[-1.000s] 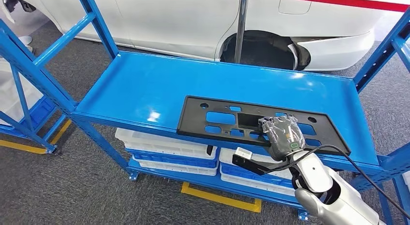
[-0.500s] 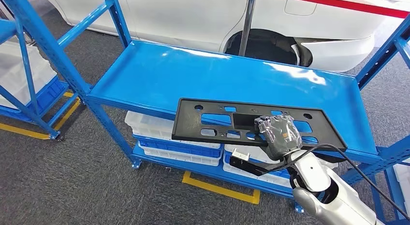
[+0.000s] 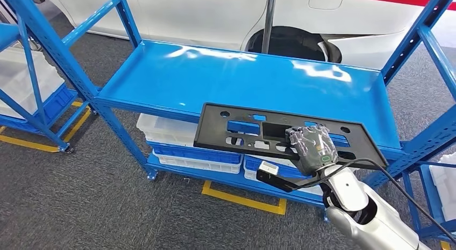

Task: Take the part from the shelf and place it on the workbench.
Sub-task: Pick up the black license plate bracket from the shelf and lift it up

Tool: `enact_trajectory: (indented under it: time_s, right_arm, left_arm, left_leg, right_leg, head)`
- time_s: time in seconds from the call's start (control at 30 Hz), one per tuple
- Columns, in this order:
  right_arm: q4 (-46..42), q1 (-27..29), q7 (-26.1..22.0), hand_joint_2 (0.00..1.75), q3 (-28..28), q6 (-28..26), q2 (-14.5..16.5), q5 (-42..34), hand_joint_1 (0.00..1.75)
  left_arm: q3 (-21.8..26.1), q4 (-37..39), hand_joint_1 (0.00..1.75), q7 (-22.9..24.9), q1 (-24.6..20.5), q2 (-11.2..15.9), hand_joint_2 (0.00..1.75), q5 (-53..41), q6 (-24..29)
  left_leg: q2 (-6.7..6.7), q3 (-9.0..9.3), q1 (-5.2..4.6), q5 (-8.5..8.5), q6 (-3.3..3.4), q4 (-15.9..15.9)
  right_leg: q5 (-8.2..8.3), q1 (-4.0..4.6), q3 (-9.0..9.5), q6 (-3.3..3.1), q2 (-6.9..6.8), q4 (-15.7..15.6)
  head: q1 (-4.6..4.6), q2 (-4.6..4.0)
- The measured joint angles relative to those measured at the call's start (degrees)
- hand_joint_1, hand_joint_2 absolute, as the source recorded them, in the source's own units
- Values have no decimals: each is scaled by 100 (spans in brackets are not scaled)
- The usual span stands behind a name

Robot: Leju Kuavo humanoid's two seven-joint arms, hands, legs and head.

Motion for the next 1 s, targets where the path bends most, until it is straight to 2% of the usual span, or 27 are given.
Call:
enact_trajectory:
  time_s: [0.03, 0.07, 0.1, 0.13, 0.2, 0.23, 0.27, 0.3, 0.37, 0.4, 0.43, 0.47, 0.53, 0.57, 0.6, 0.63, 0.67, 0.7, 0.73, 0.77, 0.8, 0.87, 0.9, 0.93, 0.97, 1.0]
  right_arm:
    - [1, 3, 0, 175, 0, -1, 0, -5, 175]
    - [1, 6, 0, 175, 0, -2, 1, -15, 175]
    - [2, 9, 0, 175, 0, -2, 2, -26, 175]
    - [2, 11, 0, 175, 0, -3, 3, -34, 175]
    - [2, 10, 1, 175, -3, -3, 4, -39, 175]
    - [2, 9, 1, 175, -9, -4, 4, -39, 175]
    - [2, 7, 1, 175, -16, -5, 5, -39, 175]
    - [1, 5, 1, 175, -22, -5, 7, -39, 175]
    - [1, 8, 0, 175, -28, -6, 9, -39, 175]
    - [1, 10, 0, 175, -30, -6, 9, -39, 175]
    - [2, 12, 0, 175, -32, -6, 8, -39, 175]
    - [2, 13, -1, 175, -35, -6, 7, -40, 175]
    - [2, 12, -4, 175, -41, -6, 8, -41, 175]
    - [2, 13, -6, 175, -42, -6, 9, -42, 175]
    - [2, 12, -7, 175, -42, -6, 9, -42, 175]
    - [2, 11, -7, 175, -42, -6, 10, -42, 175]
    - [2, 7, -7, 175, -43, -6, 11, -42, 175]
    - [2, -1, -7, 175, -45, -6, 12, -42, 175]
    - [2, -16, -8, 175, -49, -6, 14, -41, 175]
    - [1, -31, -9, 175, -56, -7, 16, -40, 175]
    - [1, -43, -11, 175, -62, -7, 17, -40, 175]
    - [1, -52, -15, 175, -70, -10, 19, -46, 175]
    - [2, -55, -21, 175, -71, -12, 20, -53, 175]
    - [2, -57, -28, 175, -72, -16, 21, -66, 175]
    - [3, -60, -34, 175, -72, -19, 24, -80, 175]
    - [2, -63, -43, 175, -73, -22, 25, -96, 175]
  left_arm:
    - [1, 0, 0, -1, -9, 1, 175, -1, 0]
    - [1, 0, 0, -2, -18, 1, 175, -2, -2]
    - [1, 0, 0, 1, -25, 2, 175, -4, -5]
    - [1, 0, 0, 5, -27, 2, 175, -5, -9]
    - [-1, 0, 0, 14, -29, 4, 175, -10, -11]
    - [-1, 0, 0, 14, -34, 5, 175, -14, -11]
    - [0, 0, 0, 14, -38, 5, 175, -20, -11]
    - [1, 0, 0, 14, -38, 6, 175, -25, -11]
    - [1, 0, 0, 14, -25, 6, 175, -29, -11]
    - [1, 0, 0, 15, -23, 7, 175, -33, -11]
    - [1, 0, 0, 16, -23, 7, 175, -38, -11]
    - [1, 0, 0, 17, -25, 8, 175, -46, -11]
    - [1, 0, 0, 19, -28, 8, 175, -64, -11]
    - [1, 0, 0, 19, -27, 8, 175, -72, -11]
    - [1, 0, 0, 20, -27, 9, 175, -77, -11]
    - [1, 0, 0, 20, -27, 9, 175, -82, -11]
    - [1, 0, 0, 21, -28, 10, 175, -86, -10]
    - [1, 0, 0, 21, -30, 9, 175, -89, -10]
    - [0, 0, 0, 21, -33, 8, 175, -92, -9]
    - [0, 0, 0, 21, -37, 7, 175, -94, -9]
    - [1, 0, 0, 21, -39, 6, 175, -95, -9]
    - [0, 0, 0, 22, -34, 8, 175, -93, -8]
    - [-1, 0, 0, 24, -29, 9, 175, -90, -7]
    - [-1, 0, 0, 26, -24, 11, 175, -87, -6]
    - [-1, 0, 0, 29, -21, 13, 175, -84, -3]
    - [-1, 0, 0, 31, -23, 13, 175, -79, 1]
  left_leg:
    - [0, -122, 20, -220, -28, 418]
    - [1, -175, 37, -325, -51, 712]
    - [1, -126, 53, -307, -68, 807]
    - [2, 31, 67, -191, -76, 670]
    - [1, 593, 82, 93, -72, -135]
    - [-5, 862, 72, 159, -53, -584]
    - [-11, 1034, 59, 187, -25, -898]
    - [-18, 1113, 37, 184, 6, -1072]
    - [-20, 1061, 19, 245, 92, -1120]
    - [-16, 1023, 19, 294, 139, -1130]
    - [-10, 975, 25, 352, 190, -1140]
    - [-4, 920, 29, 413, 229, -1150]
    - [3, 793, 9, 518, 271, -1145]
    - [5, 731, -2, 567, 279, -1142]
    - [7, 670, -12, 616, 283, -1138]
    - [6, 612, -20, 661, 282, -1134]
    - [4, 560, -25, 704, 275, -1128]
    - [2, 517, -27, 742, 265, -1120]
    - [1, 478, -36, 778, 245, -1111]
    - [1, 449, -40, 818, 218, -1106]
    - [2, 427, -40, 858, 187, -1107]
    - [3, 388, -40, 940, 119, -1119]
    - [2, 354, -35, 906, 86, -1090]
    - [0, 289, -28, 771, 52, -969]
    - [-1, 188, -17, 532, 18, -717]
    - [-1, 61, 8, 219, -15, -337]
  right_leg:
    - [49, 0, -65, -5, -3, 2]
    - [99, -1, -130, 1, -4, 3]
    - [148, -3, -194, 12, -3, 5]
    - [195, -6, -253, 27, 0, 7]
    - [278, -11, -349, 74, 10, 11]
    - [319, -7, -388, 104, 12, 14]
    - [366, -6, -417, 137, 12, 8]
    - [414, -6, -440, 173, 11, 0]
    - [492, -21, -479, 247, 13, -22]
    - [429, -30, -522, 278, 17, 28]
    - [268, -36, -592, 302, 20, 179]
    - [8, -41, -698, 317, 22, 466]
    - [-557, -36, -941, 340, 24, 1312]
    - [-707, -33, -1012, 347, 24, 1668]
    - [-725, -31, -996, 347, 24, 1842]
    - [-631, -30, -873, 337, 24, 1790]
    - [-473, -25, -635, 316, 24, 1506]
    - [-339, -16, -320, 285, 26, 1070]
    - [-267, 6, -9, 251, 27, 595]
    - [-242, 28, 222, 221, 29, 223]
    - [-253, 53, 341, 193, 31, 4]
    - [-218, 68, 331, 134, 27, -86]
    - [-173, 57, 293, 94, 18, -96]
    - [-120, 39, 245, 45, 7, -107]
    - [-60, 19, 184, 0, -3, -119]
    - [-2, 17, 116, -26, -9, -117]
  head:
    - [-2, 0]
    - [-2, 0]
    - [-2, 0]
    - [-2, 0]
    - [-3, 0]
    - [-2, 1]
    - [1, 1]
    - [2, 1]
    - [3, 0]
    - [4, 1]
    - [8, 1]
    - [13, 1]
    - [21, 0]
    - [24, 0]
    - [24, 0]
    - [26, 0]
    - [26, 0]
    - [26, 0]
    - [27, 0]
    - [24, 0]
    - [22, 0]
    - [20, 0]
    - [20, 1]
    - [17, 1]
    - [15, 1]
    - [10, 1]
